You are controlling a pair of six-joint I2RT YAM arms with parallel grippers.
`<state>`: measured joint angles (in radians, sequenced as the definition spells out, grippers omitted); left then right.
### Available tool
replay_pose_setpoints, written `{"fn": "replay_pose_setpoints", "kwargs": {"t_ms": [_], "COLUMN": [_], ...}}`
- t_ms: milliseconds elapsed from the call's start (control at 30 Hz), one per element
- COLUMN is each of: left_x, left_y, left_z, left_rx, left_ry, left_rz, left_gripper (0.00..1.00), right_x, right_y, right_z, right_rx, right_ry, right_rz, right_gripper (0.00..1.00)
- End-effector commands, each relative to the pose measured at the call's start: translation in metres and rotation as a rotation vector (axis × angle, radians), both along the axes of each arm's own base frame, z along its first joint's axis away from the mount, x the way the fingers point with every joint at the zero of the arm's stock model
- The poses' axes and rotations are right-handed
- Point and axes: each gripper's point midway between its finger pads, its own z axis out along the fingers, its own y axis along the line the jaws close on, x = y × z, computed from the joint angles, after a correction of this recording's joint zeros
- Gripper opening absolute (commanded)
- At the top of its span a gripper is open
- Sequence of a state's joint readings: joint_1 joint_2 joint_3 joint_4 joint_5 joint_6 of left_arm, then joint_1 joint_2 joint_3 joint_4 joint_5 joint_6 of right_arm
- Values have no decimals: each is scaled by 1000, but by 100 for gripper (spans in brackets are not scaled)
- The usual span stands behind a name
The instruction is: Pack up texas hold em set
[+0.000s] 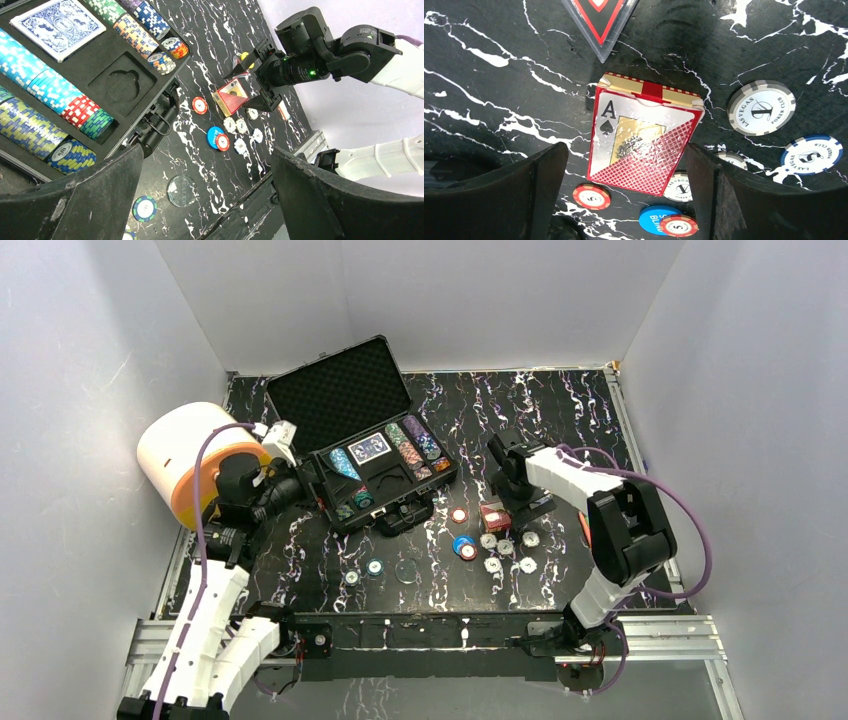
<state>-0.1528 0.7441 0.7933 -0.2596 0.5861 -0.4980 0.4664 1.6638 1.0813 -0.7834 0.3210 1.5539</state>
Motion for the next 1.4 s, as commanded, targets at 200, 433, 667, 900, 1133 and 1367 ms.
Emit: {"fn": "replay_pose_setpoints", "kwargs": {"t_ms": [200, 433, 667, 900, 1133, 1367], "left_x": [1, 5, 3, 3, 8, 15], "left_y": [-1, -1, -6, -16, -60, -117], "left_z": [-2, -11, -16, -45, -75, -74], "left_rx": [6, 5, -26, -85, -53, -58], "left_ry": [-9, 26, 86, 249, 322, 241], "left_rz": [-9, -3, -20, 21, 24, -44], "left_gripper": [99, 98, 98, 98, 98, 98], "right_x": [-17, -12, -14, 5, 8, -6], "right_y": [-9, -10, 0, 33, 94, 146], "right_z": [-15, -25, -26, 28, 84, 118], "right_rx": [-62, -87, -28, 162, 403, 577], "right_ry": [114, 130, 153, -2, -120, -177], "right_rz": [-42, -50, -51, 72, 246, 287], "right_gripper": [98, 96, 59, 48, 48, 48]}}
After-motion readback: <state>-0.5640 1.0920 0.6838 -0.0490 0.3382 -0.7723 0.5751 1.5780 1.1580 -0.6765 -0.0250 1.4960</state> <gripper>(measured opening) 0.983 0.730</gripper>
